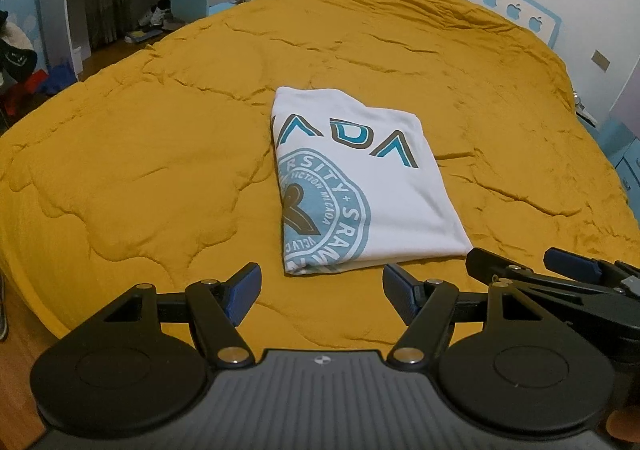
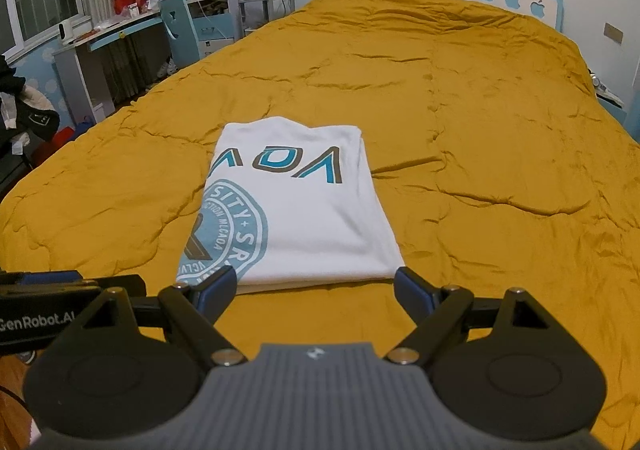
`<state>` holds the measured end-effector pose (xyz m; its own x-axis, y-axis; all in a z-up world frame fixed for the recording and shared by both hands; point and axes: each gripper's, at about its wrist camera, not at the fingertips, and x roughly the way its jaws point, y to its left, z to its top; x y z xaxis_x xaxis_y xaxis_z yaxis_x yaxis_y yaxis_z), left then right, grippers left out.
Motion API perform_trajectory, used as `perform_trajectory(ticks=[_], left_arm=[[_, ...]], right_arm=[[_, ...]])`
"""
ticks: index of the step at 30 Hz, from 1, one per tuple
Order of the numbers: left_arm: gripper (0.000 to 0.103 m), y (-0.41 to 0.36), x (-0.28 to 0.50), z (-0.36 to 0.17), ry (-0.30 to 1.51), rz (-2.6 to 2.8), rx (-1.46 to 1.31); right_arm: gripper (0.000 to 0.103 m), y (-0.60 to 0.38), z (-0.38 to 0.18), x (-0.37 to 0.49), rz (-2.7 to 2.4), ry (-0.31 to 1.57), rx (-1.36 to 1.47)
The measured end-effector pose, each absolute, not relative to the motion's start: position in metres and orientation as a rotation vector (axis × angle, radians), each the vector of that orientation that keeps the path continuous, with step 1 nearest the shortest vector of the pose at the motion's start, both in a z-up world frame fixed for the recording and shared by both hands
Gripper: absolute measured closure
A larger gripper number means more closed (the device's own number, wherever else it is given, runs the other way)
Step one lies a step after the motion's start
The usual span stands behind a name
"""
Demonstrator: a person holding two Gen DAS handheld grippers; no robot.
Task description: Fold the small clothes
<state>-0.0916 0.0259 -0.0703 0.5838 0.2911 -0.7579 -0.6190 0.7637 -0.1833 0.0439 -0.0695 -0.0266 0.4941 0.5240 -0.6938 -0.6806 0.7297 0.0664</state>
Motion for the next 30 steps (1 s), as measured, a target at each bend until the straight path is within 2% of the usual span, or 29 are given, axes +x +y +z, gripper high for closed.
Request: perform_trajectory(ticks=[30], left_arm=[[0.022,0.0243,-0.0934,-0.0695,0.787,0.552,-0.456]], right_arm=[[0.021,-0.0651,-0.0268,0.0393,0.715,0.749,-0.257]])
